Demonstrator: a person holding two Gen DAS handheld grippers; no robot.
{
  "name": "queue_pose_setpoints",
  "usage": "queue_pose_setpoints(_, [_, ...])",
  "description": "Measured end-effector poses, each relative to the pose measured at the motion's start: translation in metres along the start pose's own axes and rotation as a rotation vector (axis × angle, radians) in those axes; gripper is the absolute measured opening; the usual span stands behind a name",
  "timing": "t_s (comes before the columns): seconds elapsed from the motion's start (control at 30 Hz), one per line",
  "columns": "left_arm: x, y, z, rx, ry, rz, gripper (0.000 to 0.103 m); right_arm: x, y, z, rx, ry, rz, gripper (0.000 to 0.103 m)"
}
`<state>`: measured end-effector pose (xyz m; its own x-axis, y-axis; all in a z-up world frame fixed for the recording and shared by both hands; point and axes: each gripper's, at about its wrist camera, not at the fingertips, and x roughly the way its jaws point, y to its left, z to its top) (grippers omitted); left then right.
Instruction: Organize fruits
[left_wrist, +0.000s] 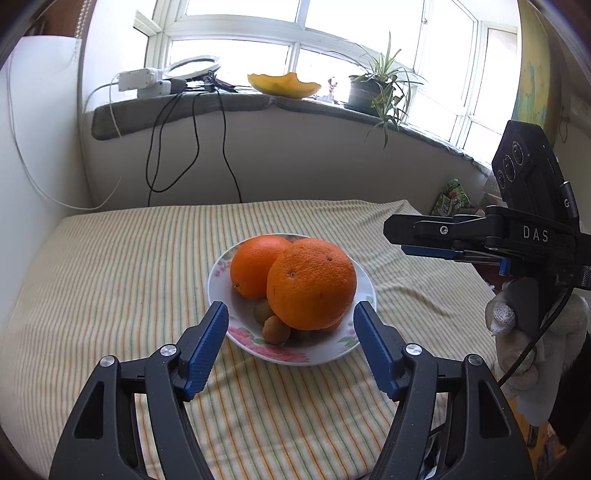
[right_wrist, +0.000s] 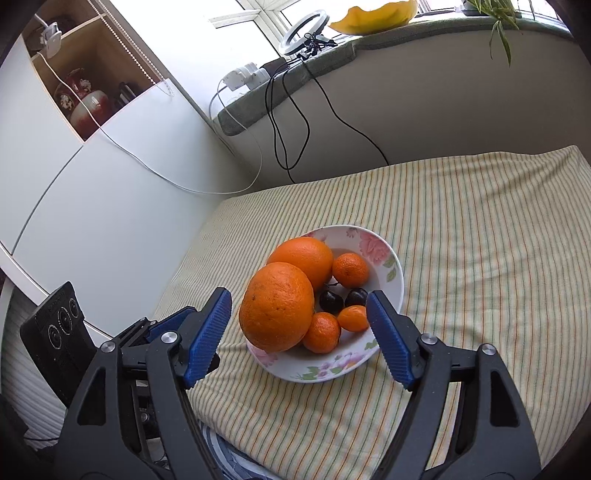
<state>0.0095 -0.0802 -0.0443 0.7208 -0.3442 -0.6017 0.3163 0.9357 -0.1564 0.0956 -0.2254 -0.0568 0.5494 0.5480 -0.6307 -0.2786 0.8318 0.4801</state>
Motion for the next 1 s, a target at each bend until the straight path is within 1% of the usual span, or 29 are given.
queue_pose_setpoints(0.1, [-0.004, 0.001, -0.002, 0.003, 0.005, 0.015, 0.075, -0.011, 0.005, -0.005, -0.027, -0.04, -0.035, 0.085])
queue_pose_setpoints(0.17, [-0.008, 0.001, -0.003, 0.003, 0.002, 0.034, 0.075, -0.018, 0.008, -0.01, -0.047, -0.071, -0.072, 0.09])
queue_pose_setpoints(0.2, [-0.009, 0.002, -0.004, 0.004, 0.001, 0.046, 0.076, -0.022, 0.009, -0.013, -0.059, -0.087, -0.095, 0.091])
queue_pose_setpoints(0.23, [-0.011, 0.002, -0.005, 0.002, 0.0, 0.059, 0.08, -0.025, 0.011, -0.015, -0.072, -0.103, -0.121, 0.093])
queue_pose_setpoints(0.37, [-0.017, 0.006, -0.008, -0.015, 0.001, 0.081, 0.081, -0.037, 0.02, -0.026, -0.124, -0.153, -0.214, 0.098])
queue_pose_setpoints(0.53, [-0.021, 0.009, -0.01, -0.029, -0.002, 0.098, 0.081, -0.048, 0.03, -0.039, -0.17, -0.202, -0.302, 0.101])
queue_pose_setpoints(0.77, [-0.024, 0.011, -0.012, -0.034, 0.002, 0.105, 0.081, -0.06, 0.03, -0.049, -0.133, -0.25, -0.336, 0.103])
queue_pose_setpoints(0.9, [-0.025, 0.012, -0.011, -0.036, -0.003, 0.109, 0.081, -0.06, 0.024, -0.051, -0.108, -0.245, -0.33, 0.103])
queue_pose_setpoints(1.0, [-0.024, 0.013, -0.012, -0.038, -0.002, 0.108, 0.081, -0.058, 0.026, -0.052, -0.116, -0.244, -0.341, 0.103])
